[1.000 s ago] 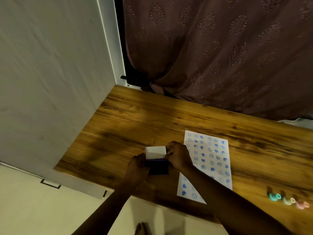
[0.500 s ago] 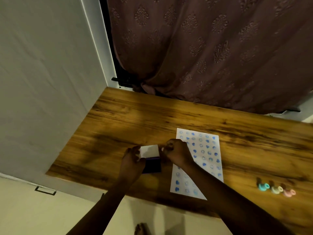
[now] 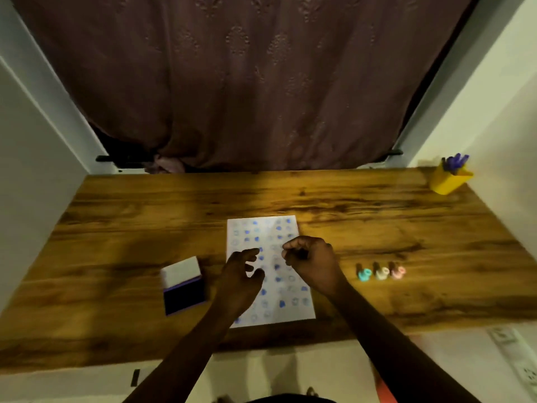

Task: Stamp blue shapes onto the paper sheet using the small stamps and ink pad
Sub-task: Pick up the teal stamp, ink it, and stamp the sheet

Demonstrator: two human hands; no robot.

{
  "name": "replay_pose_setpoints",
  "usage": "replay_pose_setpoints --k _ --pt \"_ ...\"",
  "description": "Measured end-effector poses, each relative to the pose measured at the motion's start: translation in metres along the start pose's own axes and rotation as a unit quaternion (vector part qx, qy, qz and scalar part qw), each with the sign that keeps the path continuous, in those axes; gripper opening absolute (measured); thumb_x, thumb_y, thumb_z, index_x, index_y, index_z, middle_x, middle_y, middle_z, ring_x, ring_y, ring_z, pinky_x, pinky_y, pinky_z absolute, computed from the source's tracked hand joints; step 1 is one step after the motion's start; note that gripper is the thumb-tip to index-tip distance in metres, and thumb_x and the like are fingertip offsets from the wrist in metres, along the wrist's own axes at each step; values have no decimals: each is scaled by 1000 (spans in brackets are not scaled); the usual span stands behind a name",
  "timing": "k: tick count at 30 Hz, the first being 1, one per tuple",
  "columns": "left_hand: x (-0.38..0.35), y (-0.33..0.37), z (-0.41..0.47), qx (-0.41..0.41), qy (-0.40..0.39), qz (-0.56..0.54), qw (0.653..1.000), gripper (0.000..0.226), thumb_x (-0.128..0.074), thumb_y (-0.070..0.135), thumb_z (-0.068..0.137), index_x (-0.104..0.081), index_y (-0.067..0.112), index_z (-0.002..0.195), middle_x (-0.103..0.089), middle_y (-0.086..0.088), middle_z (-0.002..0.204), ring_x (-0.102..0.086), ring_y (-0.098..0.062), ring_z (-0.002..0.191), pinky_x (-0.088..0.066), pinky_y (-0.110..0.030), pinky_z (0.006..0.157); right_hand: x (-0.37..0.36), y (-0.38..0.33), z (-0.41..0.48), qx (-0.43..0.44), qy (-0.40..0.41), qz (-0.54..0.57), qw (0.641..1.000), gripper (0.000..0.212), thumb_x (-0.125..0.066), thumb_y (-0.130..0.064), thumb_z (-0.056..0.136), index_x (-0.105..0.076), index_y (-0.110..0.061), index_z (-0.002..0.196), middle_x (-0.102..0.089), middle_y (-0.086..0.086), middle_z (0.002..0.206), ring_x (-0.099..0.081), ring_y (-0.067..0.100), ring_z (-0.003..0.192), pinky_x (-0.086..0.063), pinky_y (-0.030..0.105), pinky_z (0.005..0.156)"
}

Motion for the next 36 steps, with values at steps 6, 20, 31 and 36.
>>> replay_pose_setpoints --k 6,20,31,36 --pt "-60 25 -5 -21 -65 1 998 43 -70 20 94 -60 29 135 -58 9 129 -63 -6 104 -50 -8 72 62 48 -15 -15 12 -34 999 14 -79 -18 85 -79 -17 100 -79 -7 96 -71 3 88 -53 18 82" --pt "-141 40 -35 1 -120 9 993 46 -67 25 93 -56 35 137 -57 13 136 -59 1 107 -60 -30 85 112 135 -11 -34 -93 -370 924 33 -53 -21 98 -63 -11 127 -65 12 129 -62 30 120 -49 46 103" --pt "-155 38 -38 31 -92 -35 995 47 -66 21 96 -55 29 142 -64 9 127 -66 -5 99 -54 -9 59 111 146 -2 -45 -81 -274 957 33 -64 -39 95 -73 -12 111 -74 10 110 -68 27 105 -52 35 90" --pt "-143 37 -30 13 -30 -123 992 23 -69 19 96 -69 32 114 -74 3 109 -72 -19 98 -60 -20 81 105 107 -3 -148 -36 40 987 24 -79 -34 88 -78 -12 81 -72 -4 61 -64 5 55 -51 24 57"
Point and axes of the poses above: each hand's wrist, its own z-axis towards the middle knuckle, its own x-axis out of the back of the hand, y = z × x, the point moved 1 cm from there along z, towards the middle knuckle
